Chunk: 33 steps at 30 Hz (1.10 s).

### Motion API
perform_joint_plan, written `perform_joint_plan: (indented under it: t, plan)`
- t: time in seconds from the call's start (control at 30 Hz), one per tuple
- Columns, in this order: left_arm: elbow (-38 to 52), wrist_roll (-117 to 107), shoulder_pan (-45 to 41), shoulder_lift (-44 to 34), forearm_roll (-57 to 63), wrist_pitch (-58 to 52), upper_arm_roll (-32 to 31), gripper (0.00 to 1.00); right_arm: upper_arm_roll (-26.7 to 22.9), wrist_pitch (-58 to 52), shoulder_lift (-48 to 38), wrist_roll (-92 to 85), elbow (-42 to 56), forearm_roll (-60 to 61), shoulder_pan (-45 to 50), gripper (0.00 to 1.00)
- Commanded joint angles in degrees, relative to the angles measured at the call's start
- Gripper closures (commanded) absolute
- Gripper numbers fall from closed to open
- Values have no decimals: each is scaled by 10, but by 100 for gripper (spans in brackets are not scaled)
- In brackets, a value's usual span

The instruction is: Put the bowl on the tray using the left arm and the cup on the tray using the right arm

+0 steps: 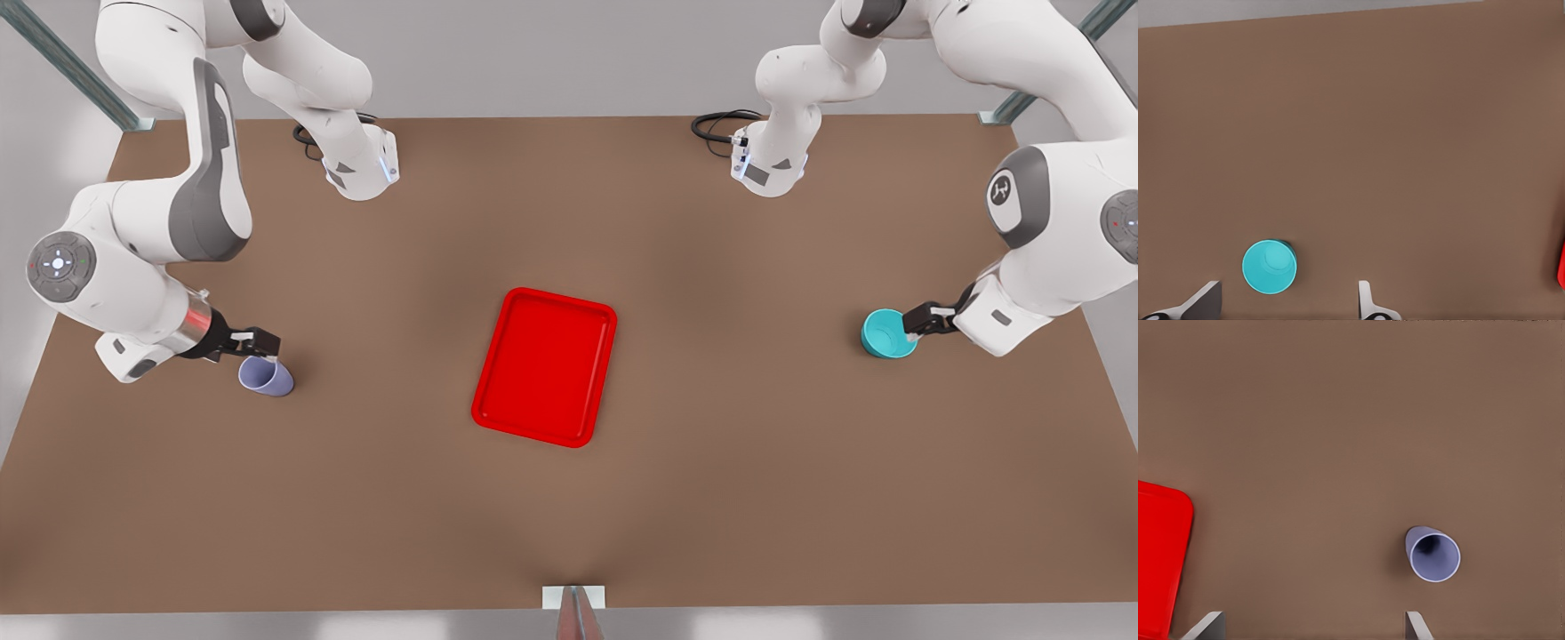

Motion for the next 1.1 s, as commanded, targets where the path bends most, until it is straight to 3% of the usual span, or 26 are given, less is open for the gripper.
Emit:
perform_joint_plan:
  t: [0.0, 0.07, 0.13, 0.23, 0.4, 0.47, 0.57, 1.07]
  plan:
    - [0, 0, 1, 0, 0, 0, 0, 0, 1, -1, 0, -1, 1, -3, 2, 0]
    - [-1, 16, 34, 13, -7, 0, 0, 0, 3, -1, 10, -3, 1, -15, 9, 0]
    - [-3, 209, 154, 79, -74, 28, 1, 0, 2, -2, 33, -2, -3, -18, 3, 0]
    - [-125, 335, 207, 108, -141, 203, 8, 0, 1, -1, 45, 5, -8, -27, 10, 0]
    - [-244, 418, 209, 111, -234, 286, 44, 0, 2, 8, 49, 3, 1, -49, 33, 0]
    - [-253, 427, 209, 117, -242, 286, 49, 0, 2, 45, 57, 7, 1, -72, 89, 0]
    - [-263, 446, 209, 126, -244, 287, 57, 0, 3, 56, 110, -14, 66, -59, 72, 0]
    - [-354, 506, 205, 128, -244, 324, 92, 0, 4, 62, 112, -33, 66, 8, 114, 0]
